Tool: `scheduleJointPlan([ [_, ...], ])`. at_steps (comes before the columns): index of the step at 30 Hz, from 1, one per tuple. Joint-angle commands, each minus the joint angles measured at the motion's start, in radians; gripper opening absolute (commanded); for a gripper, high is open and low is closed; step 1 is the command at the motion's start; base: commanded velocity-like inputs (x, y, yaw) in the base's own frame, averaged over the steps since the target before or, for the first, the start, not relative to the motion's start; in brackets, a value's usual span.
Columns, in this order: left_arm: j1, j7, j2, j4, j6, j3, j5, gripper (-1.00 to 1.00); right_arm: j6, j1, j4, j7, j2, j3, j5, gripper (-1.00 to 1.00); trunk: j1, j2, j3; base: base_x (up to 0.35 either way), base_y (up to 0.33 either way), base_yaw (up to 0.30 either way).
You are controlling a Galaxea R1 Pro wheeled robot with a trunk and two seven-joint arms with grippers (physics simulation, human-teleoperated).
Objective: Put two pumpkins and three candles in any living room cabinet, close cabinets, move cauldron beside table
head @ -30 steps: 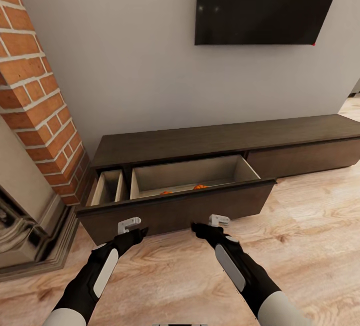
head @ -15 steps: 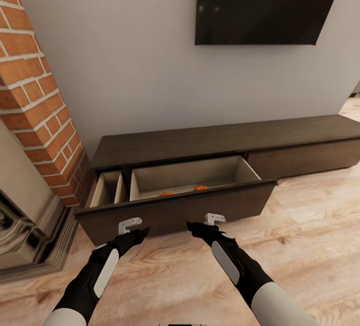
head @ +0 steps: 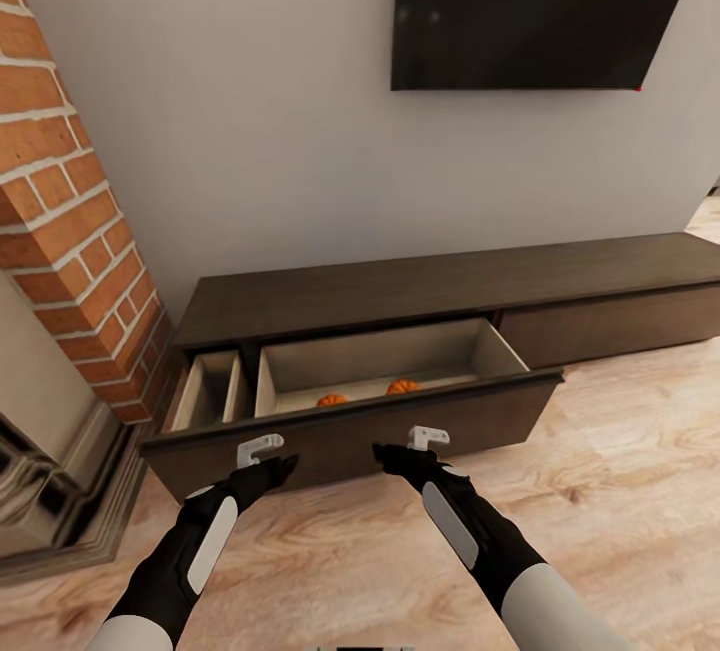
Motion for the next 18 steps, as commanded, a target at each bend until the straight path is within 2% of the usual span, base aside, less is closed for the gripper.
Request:
scheduleJointPlan([
  [1, 0.0, -0.001, 0.0, -0.001, 0.006, 0.001, 0.004, 1.0, 0.002, -0.001, -0.002, -0.009, 0.0, 0.004, -0.01, 1.0, 0.0, 0.0, -0.001, 0.103, -0.02, 0.0],
  [7, 0.0, -0.002, 0.001, -0.001, 0.006, 0.004, 0.004, 1.0, 0.002, -0.001, -0.003, -0.008, 0.001, 0.005, -0.007, 1.0, 0.0, 0.0, -0.001, 0.113, -0.079, 0.0],
  [18, 0.0, -0.002, 0.001, -0.001, 0.006, 0.01, 0.001, 1.0, -0.009, -0.001, -0.006, -0.006, -0.001, 0.007, -0.006, 1.0, 0.0, 0.0, -0.001, 0.01, -0.008, 0.0],
])
